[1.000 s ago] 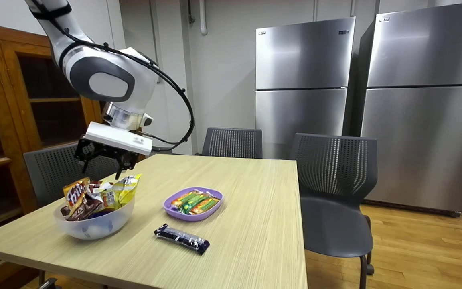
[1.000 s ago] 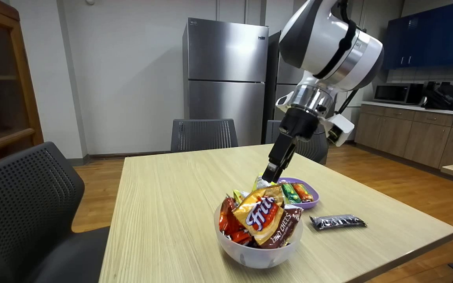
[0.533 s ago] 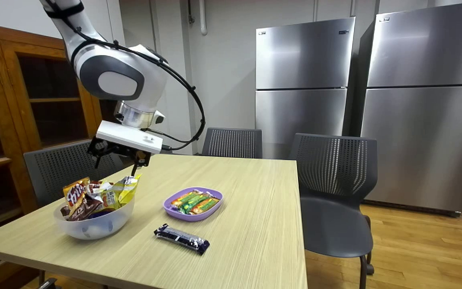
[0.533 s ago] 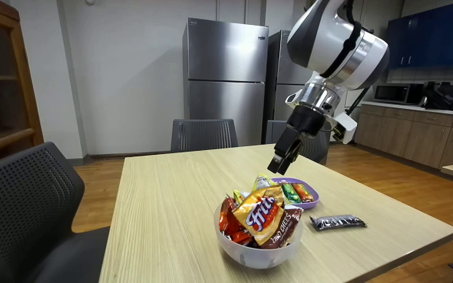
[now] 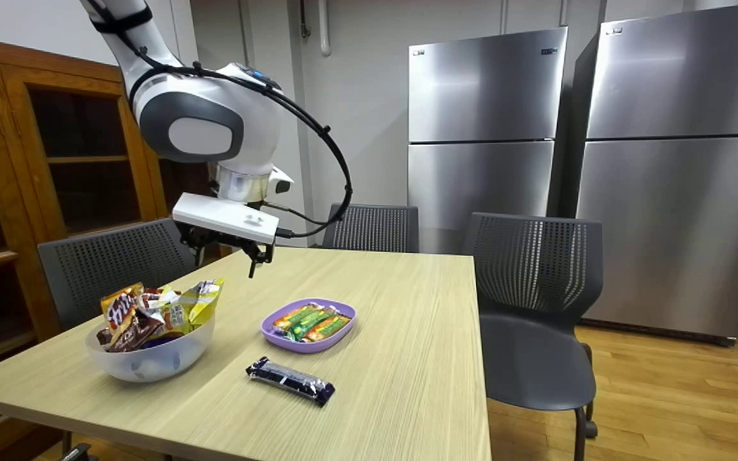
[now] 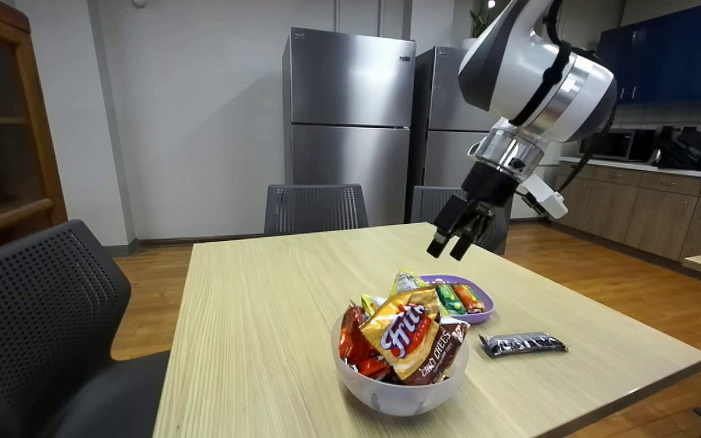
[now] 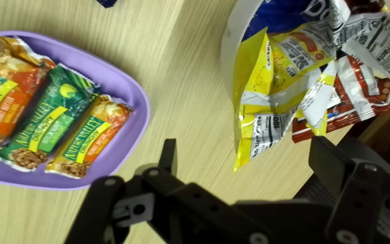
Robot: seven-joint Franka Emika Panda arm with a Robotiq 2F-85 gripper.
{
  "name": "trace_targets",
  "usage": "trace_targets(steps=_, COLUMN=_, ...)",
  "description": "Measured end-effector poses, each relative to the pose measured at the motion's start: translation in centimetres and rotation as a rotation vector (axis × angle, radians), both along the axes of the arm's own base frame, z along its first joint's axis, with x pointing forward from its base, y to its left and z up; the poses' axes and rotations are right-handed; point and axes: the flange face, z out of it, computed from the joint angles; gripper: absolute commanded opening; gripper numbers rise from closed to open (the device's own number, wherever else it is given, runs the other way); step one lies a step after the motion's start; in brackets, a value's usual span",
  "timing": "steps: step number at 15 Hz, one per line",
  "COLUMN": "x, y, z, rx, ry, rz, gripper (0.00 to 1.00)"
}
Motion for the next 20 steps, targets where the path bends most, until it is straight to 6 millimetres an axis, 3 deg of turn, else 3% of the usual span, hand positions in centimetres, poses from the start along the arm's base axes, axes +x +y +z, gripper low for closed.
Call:
trace_targets(steps=8, x=-0.9, y=-3.9, z=-1.1, rx=-0.069, ry=0.018, rz=-0.383, gripper=1.00)
trace_targets(steps=14, x=-3.0, y=-7.7, z=-2.7, rx=-0.155, ry=0.020, rz=-0.673, gripper=1.00)
trace_targets(steps=20, x=-3.6, y=-8.2, z=-3.6, rx=-0.174, ry=0.038, rz=-0.707, gripper=1.00)
